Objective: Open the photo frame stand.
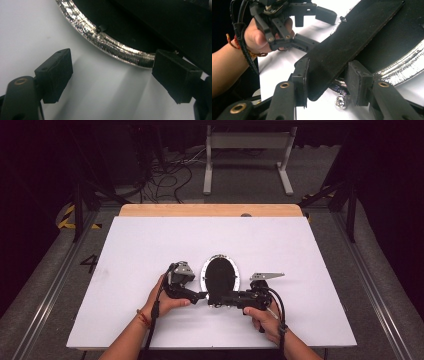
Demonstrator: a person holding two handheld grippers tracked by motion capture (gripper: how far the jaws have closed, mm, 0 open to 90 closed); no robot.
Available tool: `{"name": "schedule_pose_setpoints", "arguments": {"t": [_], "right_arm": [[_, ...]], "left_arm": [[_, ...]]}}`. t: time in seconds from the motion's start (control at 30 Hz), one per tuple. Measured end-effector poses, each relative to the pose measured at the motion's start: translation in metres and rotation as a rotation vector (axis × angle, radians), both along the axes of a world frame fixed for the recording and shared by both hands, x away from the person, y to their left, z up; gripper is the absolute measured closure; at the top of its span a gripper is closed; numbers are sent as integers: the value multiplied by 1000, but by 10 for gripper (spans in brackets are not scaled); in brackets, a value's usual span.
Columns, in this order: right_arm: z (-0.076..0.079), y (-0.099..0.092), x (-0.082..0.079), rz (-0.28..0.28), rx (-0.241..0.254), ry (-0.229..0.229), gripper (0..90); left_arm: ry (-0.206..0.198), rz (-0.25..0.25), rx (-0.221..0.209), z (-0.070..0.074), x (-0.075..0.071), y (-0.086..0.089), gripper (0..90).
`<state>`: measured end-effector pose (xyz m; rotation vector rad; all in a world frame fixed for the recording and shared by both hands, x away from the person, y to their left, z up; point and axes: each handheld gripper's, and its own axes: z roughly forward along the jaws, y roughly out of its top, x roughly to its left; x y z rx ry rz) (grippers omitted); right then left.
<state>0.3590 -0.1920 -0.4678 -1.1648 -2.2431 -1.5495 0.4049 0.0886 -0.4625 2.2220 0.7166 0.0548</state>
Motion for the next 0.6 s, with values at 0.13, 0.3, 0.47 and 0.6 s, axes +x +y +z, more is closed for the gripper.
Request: {"name": "schedule_pose_setpoints", "arguments": {"t": [0.13, 0.3, 0.47, 0.6], "right_arm": [[2, 0, -2, 20, -8, -28, 567], [3, -2, -3, 31, -11, -51, 569], [4, -1, -4, 48, -14, -72, 573], [4, -1, -4, 57, -19, -80, 573]], "left_arm": [[8, -6, -12, 0, 4, -4, 177], [31, -27, -47, -1, 11, -3, 171], [39, -16, -79, -2, 14, -1, 193], [61, -30, -106, -3, 16, 1, 231]]}}
